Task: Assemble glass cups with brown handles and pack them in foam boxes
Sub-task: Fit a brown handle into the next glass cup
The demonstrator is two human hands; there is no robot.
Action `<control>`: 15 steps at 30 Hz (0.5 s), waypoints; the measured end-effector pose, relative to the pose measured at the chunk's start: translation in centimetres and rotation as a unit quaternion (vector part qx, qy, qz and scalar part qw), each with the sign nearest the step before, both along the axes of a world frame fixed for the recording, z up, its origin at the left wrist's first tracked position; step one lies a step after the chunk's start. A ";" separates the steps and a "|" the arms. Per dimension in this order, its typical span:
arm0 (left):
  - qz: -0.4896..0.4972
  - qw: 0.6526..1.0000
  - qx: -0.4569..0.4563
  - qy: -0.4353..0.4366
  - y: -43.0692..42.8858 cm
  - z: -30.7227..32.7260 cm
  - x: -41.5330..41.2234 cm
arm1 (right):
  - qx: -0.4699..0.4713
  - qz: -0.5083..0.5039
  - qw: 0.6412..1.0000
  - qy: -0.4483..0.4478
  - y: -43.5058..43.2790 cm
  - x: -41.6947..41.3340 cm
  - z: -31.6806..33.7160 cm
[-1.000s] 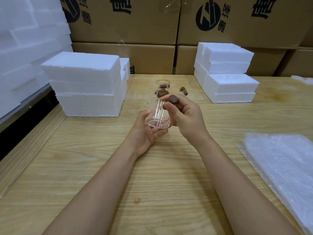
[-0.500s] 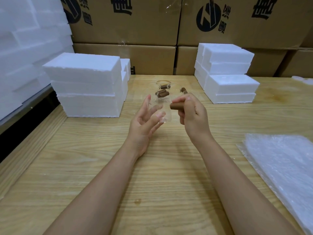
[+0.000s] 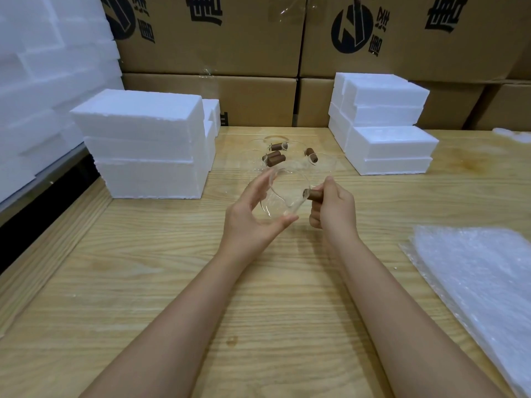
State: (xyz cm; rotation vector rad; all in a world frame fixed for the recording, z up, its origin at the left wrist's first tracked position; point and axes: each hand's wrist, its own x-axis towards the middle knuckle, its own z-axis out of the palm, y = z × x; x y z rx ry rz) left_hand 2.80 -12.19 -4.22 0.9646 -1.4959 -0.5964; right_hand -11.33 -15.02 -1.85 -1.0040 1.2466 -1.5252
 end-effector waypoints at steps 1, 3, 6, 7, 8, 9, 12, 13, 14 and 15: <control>0.005 1.000 -0.004 -0.007 0.0 0.0 0.0 | -0.004 0.005 1.000 -0.011 0.0 0.0 -0.1; 0.010 1.000 -0.010 -0.016 0.0 0.0 0.0 | -0.026 0.010 0.999 -0.018 0.1 0.0 -0.2; 0.012 1.000 -0.009 -0.010 -0.1 -0.1 0.1 | -0.073 0.003 0.997 -0.001 0.2 0.1 -0.5; 0.012 1.000 -0.006 -0.006 -0.1 -0.1 0.1 | -0.088 -0.004 0.996 0.015 0.2 0.1 -0.6; 0.013 1.000 -0.002 -0.004 -0.2 -0.2 0.1 | -0.102 -0.011 0.994 0.034 0.2 0.2 -0.6; 0.015 1.000 0.003 -0.002 -0.2 -0.2 0.2 | -0.115 -0.020 0.992 0.054 0.3 0.3 -0.7; 0.028 0.999 0.017 -0.007 -0.3 -0.1 0.2 | -0.151 -0.042 0.982 0.101 0.5 0.5 -0.8; 0.030 0.999 0.024 -0.006 -0.3 -0.1 0.2 | -0.160 -0.046 0.979 0.116 0.5 0.5 -0.8; 0.030 0.999 0.033 0.000 -0.4 -0.2 0.3 | -0.166 -0.049 0.976 0.132 0.6 0.6 -0.8; 0.028 0.999 0.043 0.008 -0.5 -0.3 0.3 | -0.170 -0.053 0.973 0.146 0.7 0.7 -0.8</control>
